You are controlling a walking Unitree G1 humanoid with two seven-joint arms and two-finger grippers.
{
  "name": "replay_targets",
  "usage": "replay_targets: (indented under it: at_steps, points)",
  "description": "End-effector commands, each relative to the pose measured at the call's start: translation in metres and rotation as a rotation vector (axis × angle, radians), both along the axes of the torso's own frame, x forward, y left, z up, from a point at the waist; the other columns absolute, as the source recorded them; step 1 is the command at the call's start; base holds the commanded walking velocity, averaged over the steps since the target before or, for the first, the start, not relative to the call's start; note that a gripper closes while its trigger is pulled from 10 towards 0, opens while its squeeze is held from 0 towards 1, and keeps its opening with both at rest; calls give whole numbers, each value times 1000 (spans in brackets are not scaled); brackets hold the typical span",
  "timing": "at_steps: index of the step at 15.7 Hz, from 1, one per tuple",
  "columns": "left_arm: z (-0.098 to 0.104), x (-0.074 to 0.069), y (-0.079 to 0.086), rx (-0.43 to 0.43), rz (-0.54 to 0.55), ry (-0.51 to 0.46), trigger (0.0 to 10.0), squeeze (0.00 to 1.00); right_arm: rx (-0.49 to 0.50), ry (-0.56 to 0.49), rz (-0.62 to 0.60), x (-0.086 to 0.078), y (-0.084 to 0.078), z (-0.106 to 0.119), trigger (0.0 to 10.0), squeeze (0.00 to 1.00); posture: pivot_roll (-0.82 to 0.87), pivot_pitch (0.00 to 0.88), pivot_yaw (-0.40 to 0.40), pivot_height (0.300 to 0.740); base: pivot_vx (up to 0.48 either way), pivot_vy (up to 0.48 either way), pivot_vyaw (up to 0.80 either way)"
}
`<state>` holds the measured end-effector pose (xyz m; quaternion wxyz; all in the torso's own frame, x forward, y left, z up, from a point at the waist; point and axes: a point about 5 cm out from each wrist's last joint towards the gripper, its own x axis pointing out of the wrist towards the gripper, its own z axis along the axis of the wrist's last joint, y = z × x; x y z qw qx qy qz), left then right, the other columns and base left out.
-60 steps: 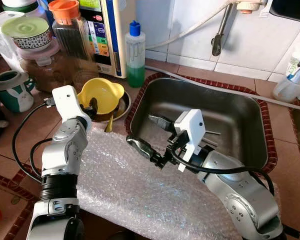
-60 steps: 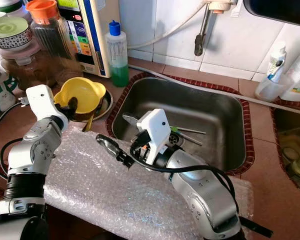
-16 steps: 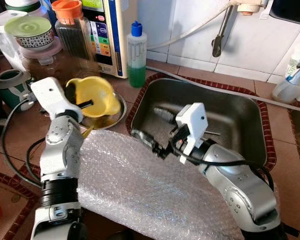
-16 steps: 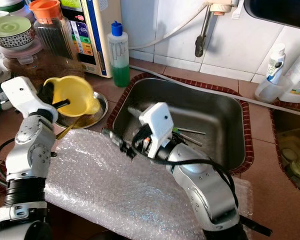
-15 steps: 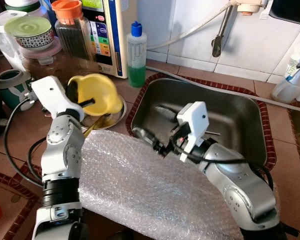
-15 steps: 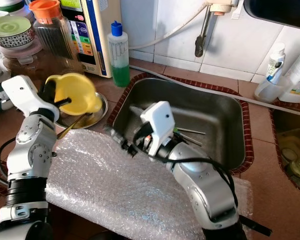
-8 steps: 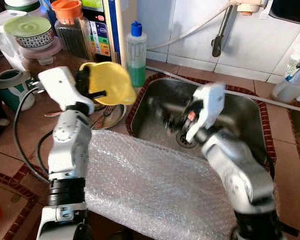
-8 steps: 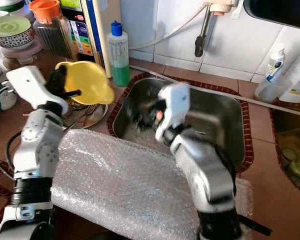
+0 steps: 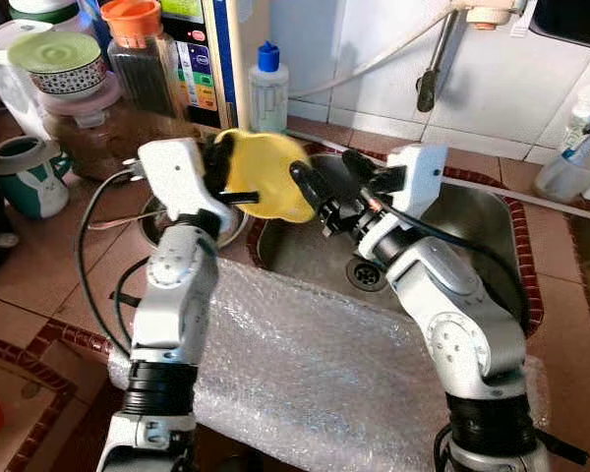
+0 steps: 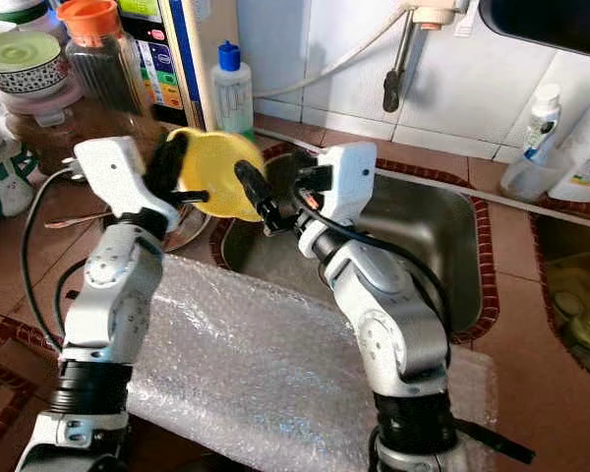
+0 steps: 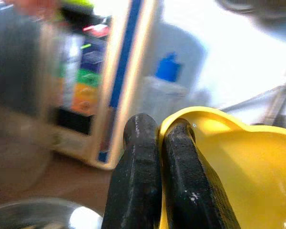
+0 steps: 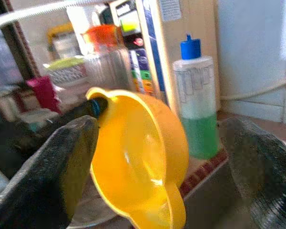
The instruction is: Kitchen organization
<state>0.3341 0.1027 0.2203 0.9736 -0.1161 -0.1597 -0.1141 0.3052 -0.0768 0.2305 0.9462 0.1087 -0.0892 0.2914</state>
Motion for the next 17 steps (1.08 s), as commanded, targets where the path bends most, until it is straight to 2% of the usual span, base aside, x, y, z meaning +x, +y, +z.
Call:
replay_targets:
  at_steps: [1, 3, 4, 5, 10, 12, 13, 17]
  points:
    - [10, -7, -14, 23, -60, -61, 0, 0, -35, -20, -28, 4, 2, 2, 10000, 0, -10, 105, 8, 740, 0, 0, 0]
    - [10, -8, -17, 21, -71, -63, 0, 0, -68, -23, -67, 7, 1, 0, 10000, 0, -11, 106, 10, 740, 0, 0, 0]
    - [11, -9, -19, 15, -85, -67, 0, 0, -88, -13, -89, 11, -1, -4, 7020, 0, -9, 108, 10, 740, 0, 0, 0]
    - [12, -10, -21, 15, -96, -70, 0, 0, -107, -7, -120, 14, -3, -7, 0, 0, -8, 109, 11, 740, 0, 0, 0]
    - [10, -13, -19, 21, -96, -67, 0, 0, -132, -4, -229, 24, -15, -10, 0, 0, -4, 116, 10, 740, 0, 0, 0]
    - [10, -13, -19, 21, -96, -67, 0, 0, -134, -3, -238, 25, -16, -10, 0, 0, -4, 116, 10, 740, 0, 0, 0]
    - [11, -15, -21, 41, -106, -81, 0, 0, -136, -5, -288, 27, -22, -11, 0, 0, -7, 115, 12, 740, 0, 0, 0]
    - [12, -16, -25, 47, -124, -92, 0, 0, -141, 12, -320, 31, -27, -14, 0, 0, -9, 113, 13, 740, 0, 0, 0]
